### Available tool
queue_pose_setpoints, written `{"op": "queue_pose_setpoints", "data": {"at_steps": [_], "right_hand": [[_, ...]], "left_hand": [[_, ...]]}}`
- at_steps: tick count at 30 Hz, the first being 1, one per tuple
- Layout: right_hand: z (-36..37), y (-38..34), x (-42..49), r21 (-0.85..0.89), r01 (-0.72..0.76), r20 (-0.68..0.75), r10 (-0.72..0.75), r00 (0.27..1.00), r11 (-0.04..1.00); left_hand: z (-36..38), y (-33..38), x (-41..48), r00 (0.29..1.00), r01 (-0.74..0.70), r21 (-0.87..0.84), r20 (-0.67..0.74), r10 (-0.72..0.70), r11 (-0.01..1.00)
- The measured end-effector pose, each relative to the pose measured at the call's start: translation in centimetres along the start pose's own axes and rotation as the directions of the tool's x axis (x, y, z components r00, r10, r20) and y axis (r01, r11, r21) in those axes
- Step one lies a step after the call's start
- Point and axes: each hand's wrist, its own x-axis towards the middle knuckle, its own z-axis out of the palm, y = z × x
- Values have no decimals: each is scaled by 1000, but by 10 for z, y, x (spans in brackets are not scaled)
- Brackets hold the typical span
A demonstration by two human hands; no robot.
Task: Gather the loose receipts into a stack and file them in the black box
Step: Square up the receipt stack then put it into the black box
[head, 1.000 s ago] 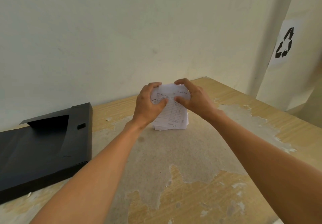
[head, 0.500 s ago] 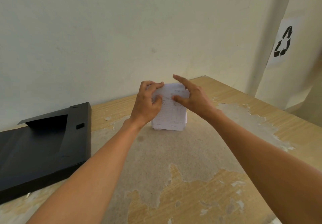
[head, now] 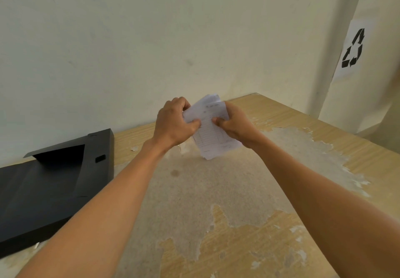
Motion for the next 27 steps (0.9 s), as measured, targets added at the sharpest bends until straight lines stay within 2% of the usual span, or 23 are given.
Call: {"op": "queue_pose_setpoints", "data": {"at_steps": [4, 8, 12, 14, 16, 18, 19, 21, 23, 27], "right_hand": [[3, -3, 7, -129, 36, 51, -30, 998, 991], [4, -11, 11, -181, 65, 85, -50, 995, 981], [5, 1, 6, -195, 26, 129, 0, 992, 980], [1, 5, 5, -179, 5, 74, 8, 997, 984], [-7, 8, 6, -106, -36, -42, 31, 999, 994], [-17, 16, 5, 92, -123, -176, 138, 975, 988], [-21, 21, 2, 223, -174, -185, 216, 959, 959], [-21, 28, -6, 390, -255, -53, 299, 953, 885], [-13, 35, -9, 451, -245, 49, 250, 967, 858], [0, 35, -9, 502, -143, -20, 177, 984, 853]], "left_hand": [[-5, -3, 0, 985, 85, -58, 154, -75, 995], [-10, 8, 4, 982, 114, -269, 177, -68, 956], [-10, 9, 10, 959, 102, -137, 279, -60, 985], [-11, 7, 11, 967, 124, -214, 246, -69, 969], [-13, 3, 10, 976, 191, -377, 175, -133, 906], [-14, -3, 6, 963, 270, -540, 127, -239, 797], [-12, -6, 2, 950, 298, -600, 116, -288, 742], [-6, -13, -7, 927, 342, -675, 126, -354, 654], [4, -16, -18, 911, 371, -716, 159, -380, 591], [20, -20, -32, 891, 405, -756, 200, -408, 514]]}}
